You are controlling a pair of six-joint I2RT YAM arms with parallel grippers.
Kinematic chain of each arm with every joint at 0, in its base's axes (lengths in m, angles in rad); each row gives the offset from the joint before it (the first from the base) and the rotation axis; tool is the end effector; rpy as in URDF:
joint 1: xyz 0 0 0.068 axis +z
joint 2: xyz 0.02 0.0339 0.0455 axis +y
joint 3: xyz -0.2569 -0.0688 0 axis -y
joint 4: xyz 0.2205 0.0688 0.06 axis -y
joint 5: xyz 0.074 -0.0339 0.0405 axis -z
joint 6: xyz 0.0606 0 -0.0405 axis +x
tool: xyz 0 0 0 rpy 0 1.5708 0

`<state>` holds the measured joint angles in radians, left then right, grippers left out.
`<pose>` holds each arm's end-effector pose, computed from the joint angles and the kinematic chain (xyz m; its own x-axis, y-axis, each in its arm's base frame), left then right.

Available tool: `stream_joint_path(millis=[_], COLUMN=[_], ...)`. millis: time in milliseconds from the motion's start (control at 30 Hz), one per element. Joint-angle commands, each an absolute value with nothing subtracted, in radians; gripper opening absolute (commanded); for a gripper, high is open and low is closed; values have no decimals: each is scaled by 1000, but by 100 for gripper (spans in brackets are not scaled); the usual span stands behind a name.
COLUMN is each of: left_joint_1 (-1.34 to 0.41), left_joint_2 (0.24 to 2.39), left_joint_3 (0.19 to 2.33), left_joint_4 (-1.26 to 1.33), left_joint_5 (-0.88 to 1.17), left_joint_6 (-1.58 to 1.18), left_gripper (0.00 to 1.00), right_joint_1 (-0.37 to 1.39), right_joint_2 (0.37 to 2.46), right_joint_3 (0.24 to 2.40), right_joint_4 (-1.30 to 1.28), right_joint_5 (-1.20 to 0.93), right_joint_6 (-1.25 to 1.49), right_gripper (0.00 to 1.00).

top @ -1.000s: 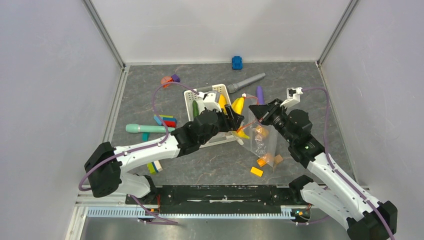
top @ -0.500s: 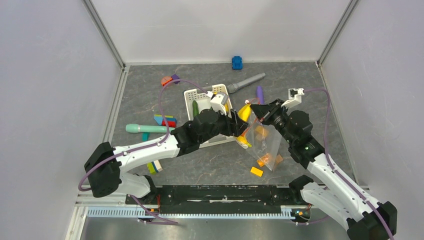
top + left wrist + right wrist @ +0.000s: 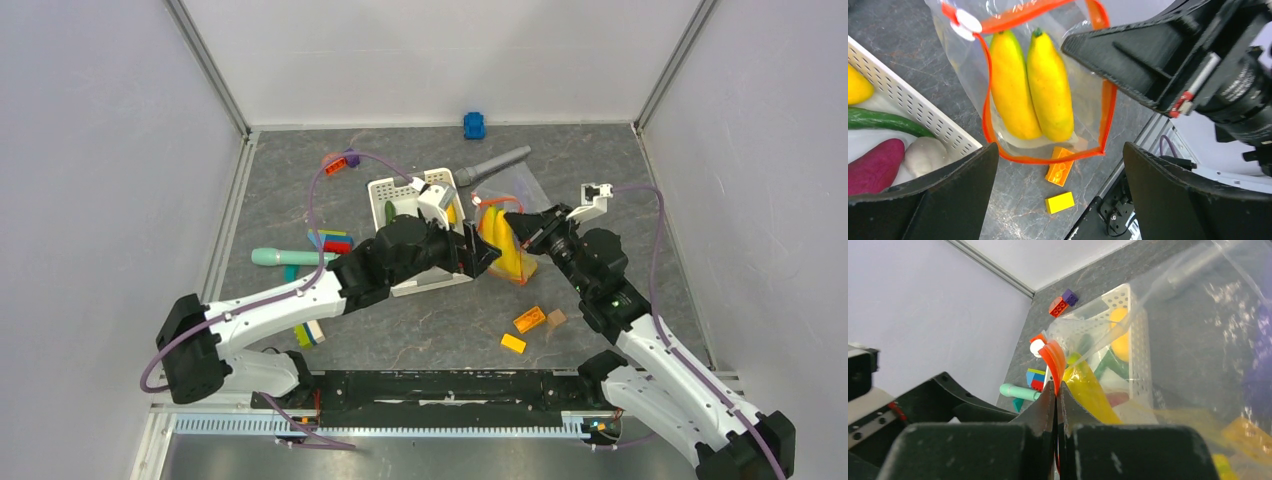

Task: Place the food in the zip-top bag and seal the zipper
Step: Place the fake fruit in the zipper food storage bag.

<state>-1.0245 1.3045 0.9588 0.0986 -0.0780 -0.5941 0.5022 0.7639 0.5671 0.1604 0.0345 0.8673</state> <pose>0.1654 -0.2629 0.3102 -0.5602 -0.1529 -0.8142 0.6022 0.5997 -0.5270 0.1736 0.0930 0.3020 -0.3645 0.6693 -0.6474 -0.2673 0.5908 0.7613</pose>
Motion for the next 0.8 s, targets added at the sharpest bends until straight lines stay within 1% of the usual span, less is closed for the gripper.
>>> stream_joint_path(millis=[0, 200, 333, 533, 733, 767], left_joint_1=[-1031, -1030, -1020, -976, -960, -960], left_joint_2=[1235, 1164, 1162, 1292, 1403, 1416], left_joint_3=[1011, 990, 956, 999, 1043, 1049], left_joint_4=[54, -108, -160, -150, -69, -63], left_joint_5=[-144, -343, -413, -316, -191, -172], left_joint_6=[-541, -571, -639, -729, -742, -741], left_gripper=[100, 100, 100, 100, 100, 97], right_joint_1=[506, 506, 506, 506, 505, 506], right_joint_2=[745, 751, 754, 745, 751, 752], right_joint_3=[555, 567, 574, 572, 587, 588], right_joint_4=[217, 217, 216, 215, 197, 196], right_joint_5=[46, 38, 5, 3, -28, -26], right_joint_6=[882, 891, 898, 910, 905, 905], right_gripper=[0, 0, 0, 0, 0, 0])
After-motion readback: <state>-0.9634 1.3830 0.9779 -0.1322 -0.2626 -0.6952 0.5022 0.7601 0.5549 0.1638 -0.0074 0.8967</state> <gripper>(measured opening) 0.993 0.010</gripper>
